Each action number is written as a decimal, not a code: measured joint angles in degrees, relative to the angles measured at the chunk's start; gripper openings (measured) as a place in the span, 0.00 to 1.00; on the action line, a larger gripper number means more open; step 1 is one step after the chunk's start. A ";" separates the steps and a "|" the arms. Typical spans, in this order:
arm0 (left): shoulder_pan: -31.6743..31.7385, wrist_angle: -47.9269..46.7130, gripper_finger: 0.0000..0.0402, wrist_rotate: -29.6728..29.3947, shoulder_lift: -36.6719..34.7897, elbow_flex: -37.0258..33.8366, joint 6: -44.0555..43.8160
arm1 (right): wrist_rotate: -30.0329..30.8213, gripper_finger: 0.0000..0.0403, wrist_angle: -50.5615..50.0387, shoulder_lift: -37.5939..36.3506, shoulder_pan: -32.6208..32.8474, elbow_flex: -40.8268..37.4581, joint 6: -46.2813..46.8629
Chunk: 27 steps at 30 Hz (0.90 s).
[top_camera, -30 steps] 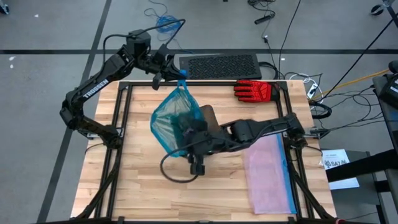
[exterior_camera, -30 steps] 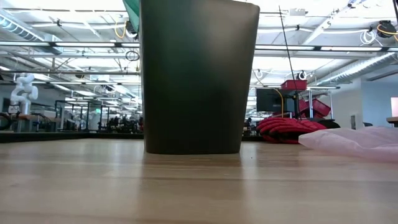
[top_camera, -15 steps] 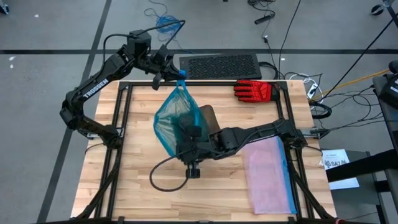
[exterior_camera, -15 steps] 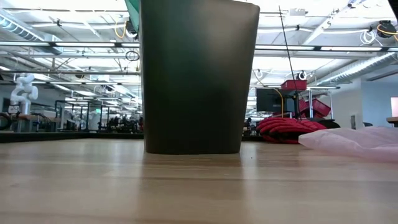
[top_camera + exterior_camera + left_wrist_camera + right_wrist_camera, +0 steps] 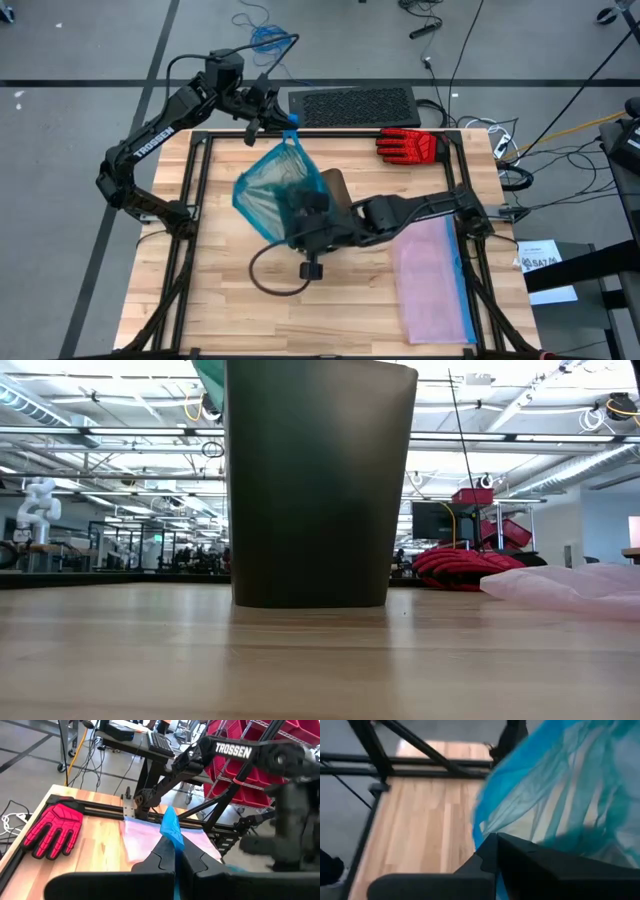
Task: Place trash/remove bag and relplace
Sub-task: Remove the blue trash bag from the black trash bin
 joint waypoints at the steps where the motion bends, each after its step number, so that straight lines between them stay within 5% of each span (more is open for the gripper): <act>1: 0.00 0.06 0.00 0.00 0.00 0.00 0.00 | -0.24 0.00 0.26 -0.45 0.02 0.04 -0.49; 6: 0.00 0.19 0.00 -0.72 0.00 0.00 0.99 | -1.40 0.07 0.03 -0.53 0.52 -0.01 -3.36; 18: 0.00 0.07 0.00 -1.56 0.00 0.00 1.05 | -1.90 0.45 1.85 -0.08 1.05 -0.05 -9.60; 27: 0.00 0.07 0.00 -1.57 0.00 0.00 1.04 | -2.01 0.44 1.58 0.21 1.26 0.00 -10.11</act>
